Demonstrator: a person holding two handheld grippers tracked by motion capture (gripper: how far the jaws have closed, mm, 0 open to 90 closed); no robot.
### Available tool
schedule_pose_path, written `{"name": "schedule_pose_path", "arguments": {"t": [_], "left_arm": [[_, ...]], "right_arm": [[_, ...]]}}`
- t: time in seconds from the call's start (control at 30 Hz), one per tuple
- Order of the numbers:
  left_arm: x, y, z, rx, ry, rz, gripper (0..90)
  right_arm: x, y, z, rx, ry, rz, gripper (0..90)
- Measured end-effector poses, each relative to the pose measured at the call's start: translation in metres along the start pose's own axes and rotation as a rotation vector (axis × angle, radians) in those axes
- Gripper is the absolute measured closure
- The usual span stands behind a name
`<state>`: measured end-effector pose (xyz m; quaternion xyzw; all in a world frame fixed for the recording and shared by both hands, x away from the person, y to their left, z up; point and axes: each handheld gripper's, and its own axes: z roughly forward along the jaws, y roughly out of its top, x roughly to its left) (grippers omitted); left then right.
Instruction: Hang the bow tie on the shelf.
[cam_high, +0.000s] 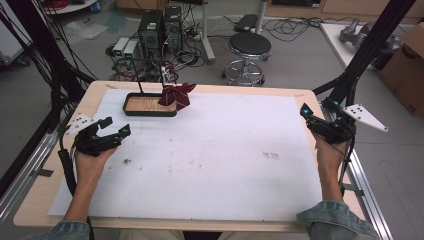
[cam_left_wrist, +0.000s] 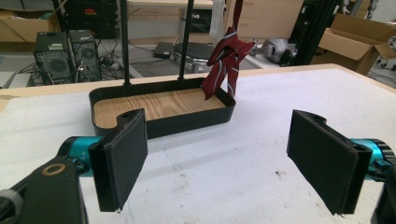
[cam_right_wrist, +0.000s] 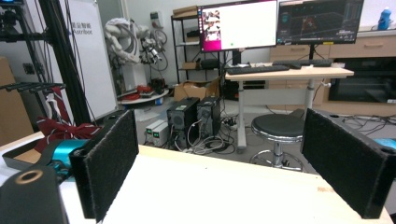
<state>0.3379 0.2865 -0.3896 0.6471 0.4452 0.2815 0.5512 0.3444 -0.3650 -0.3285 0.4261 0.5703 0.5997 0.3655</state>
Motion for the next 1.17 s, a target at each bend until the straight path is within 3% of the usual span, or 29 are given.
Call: {"name": "schedule_pose_path", "arguments": {"t": [0.33, 0.87, 1.17], "left_arm": [[-0.001, 0.000, 0.000, -0.002, -0.003, 0.003, 20.7], [-0.002, -0.001, 0.001, 0.010, 0.000, 0.013, 20.6], [-0.002, -0.002, 0.002, 0.017, 0.003, 0.015, 20.7]], "right_arm": [[0.008, -0.027, -0.023, -0.030, -0.025, 0.029, 10.4], [0.022, -0.071, -0.037, 0.042, -0.038, 0.007, 10.4], [0.029, -0.080, -0.039, 0.074, -0.027, -0.018, 10.4]]}}
